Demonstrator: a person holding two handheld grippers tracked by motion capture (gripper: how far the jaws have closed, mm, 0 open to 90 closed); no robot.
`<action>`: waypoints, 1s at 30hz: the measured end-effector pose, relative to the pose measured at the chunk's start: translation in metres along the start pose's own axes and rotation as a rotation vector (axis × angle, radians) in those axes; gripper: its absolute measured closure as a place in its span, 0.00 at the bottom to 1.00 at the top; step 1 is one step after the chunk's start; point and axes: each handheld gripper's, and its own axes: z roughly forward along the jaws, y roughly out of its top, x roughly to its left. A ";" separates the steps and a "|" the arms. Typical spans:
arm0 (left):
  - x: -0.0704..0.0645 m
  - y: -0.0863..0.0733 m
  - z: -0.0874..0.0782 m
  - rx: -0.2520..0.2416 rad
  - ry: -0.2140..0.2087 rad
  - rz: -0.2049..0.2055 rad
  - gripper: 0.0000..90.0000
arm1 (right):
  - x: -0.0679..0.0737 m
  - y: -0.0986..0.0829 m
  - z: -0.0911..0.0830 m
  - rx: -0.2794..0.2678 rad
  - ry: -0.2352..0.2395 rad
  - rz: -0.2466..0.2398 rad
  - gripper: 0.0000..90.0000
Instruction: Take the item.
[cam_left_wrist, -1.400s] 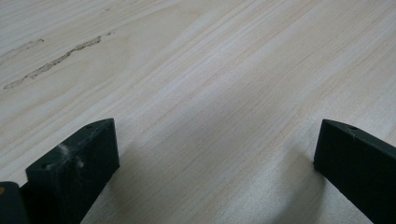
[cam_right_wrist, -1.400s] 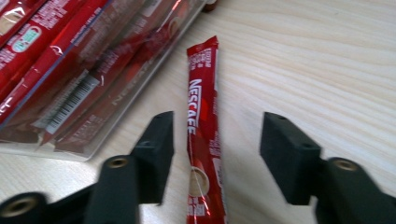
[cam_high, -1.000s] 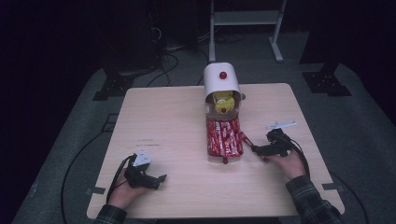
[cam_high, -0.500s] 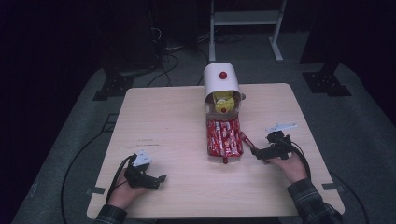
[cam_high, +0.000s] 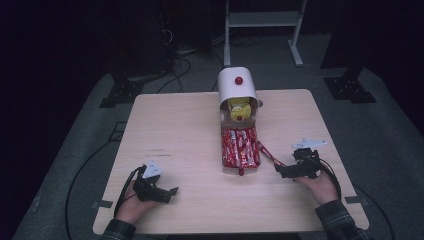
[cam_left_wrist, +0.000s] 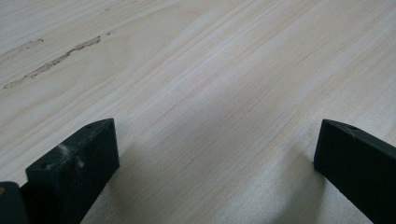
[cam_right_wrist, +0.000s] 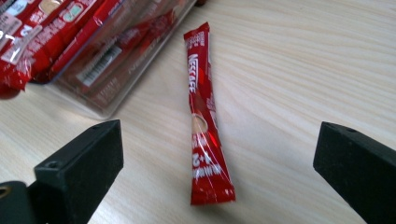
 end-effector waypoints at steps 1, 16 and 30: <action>0.000 0.000 0.000 0.000 0.000 0.000 0.00 | 0.000 -0.002 -0.001 -0.002 -0.002 -0.002 0.01; 0.000 0.000 0.000 -0.004 0.000 -0.002 0.00 | -0.002 -0.032 -0.011 -0.010 -0.033 -0.012 0.01; 0.000 0.000 0.000 -0.004 0.000 -0.002 0.00 | -0.008 -0.052 -0.008 0.035 -0.067 -0.005 0.01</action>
